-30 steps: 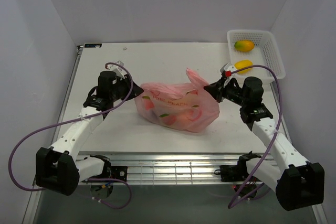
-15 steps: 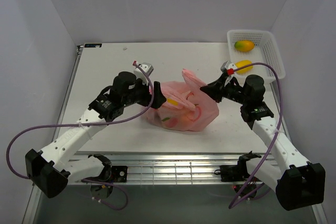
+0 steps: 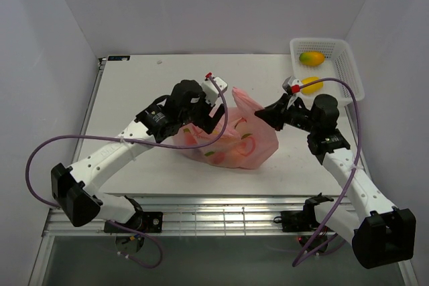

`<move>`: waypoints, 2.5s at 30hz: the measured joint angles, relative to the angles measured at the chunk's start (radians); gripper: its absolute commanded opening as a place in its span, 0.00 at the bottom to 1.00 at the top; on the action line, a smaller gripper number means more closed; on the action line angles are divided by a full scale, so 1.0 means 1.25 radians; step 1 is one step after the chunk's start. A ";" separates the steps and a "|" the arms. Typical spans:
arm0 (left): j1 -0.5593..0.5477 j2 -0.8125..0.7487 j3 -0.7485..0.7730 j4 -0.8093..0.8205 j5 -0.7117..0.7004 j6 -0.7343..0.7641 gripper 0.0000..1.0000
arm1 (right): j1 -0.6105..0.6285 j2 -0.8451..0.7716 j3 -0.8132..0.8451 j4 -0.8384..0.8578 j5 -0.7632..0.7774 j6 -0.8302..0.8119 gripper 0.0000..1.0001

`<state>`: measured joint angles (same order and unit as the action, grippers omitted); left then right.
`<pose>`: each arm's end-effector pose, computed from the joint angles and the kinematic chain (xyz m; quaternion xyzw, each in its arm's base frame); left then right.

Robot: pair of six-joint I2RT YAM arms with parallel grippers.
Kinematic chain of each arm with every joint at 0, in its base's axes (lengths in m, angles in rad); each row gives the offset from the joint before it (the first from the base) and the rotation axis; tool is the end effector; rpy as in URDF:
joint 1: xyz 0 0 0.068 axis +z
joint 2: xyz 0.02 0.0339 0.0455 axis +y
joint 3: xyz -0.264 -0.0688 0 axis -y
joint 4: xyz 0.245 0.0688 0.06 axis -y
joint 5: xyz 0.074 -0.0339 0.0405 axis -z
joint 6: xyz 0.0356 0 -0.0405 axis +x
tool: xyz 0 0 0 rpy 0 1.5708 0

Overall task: Take the fake fruits out of the plastic bag
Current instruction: Adjust the plastic bag at the center of the board.

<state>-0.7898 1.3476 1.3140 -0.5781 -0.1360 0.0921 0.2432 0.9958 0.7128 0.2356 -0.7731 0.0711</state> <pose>0.2131 -0.2082 0.3599 0.3494 0.8139 -0.1007 0.4532 0.2151 0.0790 0.3195 -0.3168 0.6454 0.3695 0.5887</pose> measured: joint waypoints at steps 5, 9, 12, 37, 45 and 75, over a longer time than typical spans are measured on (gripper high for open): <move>-0.002 -0.023 -0.007 -0.012 0.083 0.070 0.98 | 0.000 0.014 0.026 -0.007 0.002 0.007 0.08; -0.004 -0.074 -0.032 -0.009 0.150 0.094 0.98 | 0.000 0.024 0.030 -0.011 0.002 0.007 0.08; -0.004 -0.132 -0.064 -0.002 0.180 0.102 0.98 | 0.000 0.032 0.038 -0.028 -0.001 0.004 0.08; -0.167 0.029 -0.073 0.037 -0.183 0.161 0.98 | 0.000 0.049 0.063 -0.062 -0.059 0.002 0.08; -0.180 0.049 -0.077 0.097 -0.273 0.196 0.01 | 0.000 0.038 0.063 -0.062 -0.073 0.005 0.08; 0.194 0.100 0.151 0.285 -0.287 -0.286 0.00 | -0.005 0.250 0.449 -0.119 -0.058 -0.073 0.08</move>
<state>-0.5476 1.4727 1.5028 -0.2222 -0.4953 -0.2657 0.2375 1.3079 1.2739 0.0872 -0.8455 -0.0204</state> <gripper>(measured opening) 0.015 0.079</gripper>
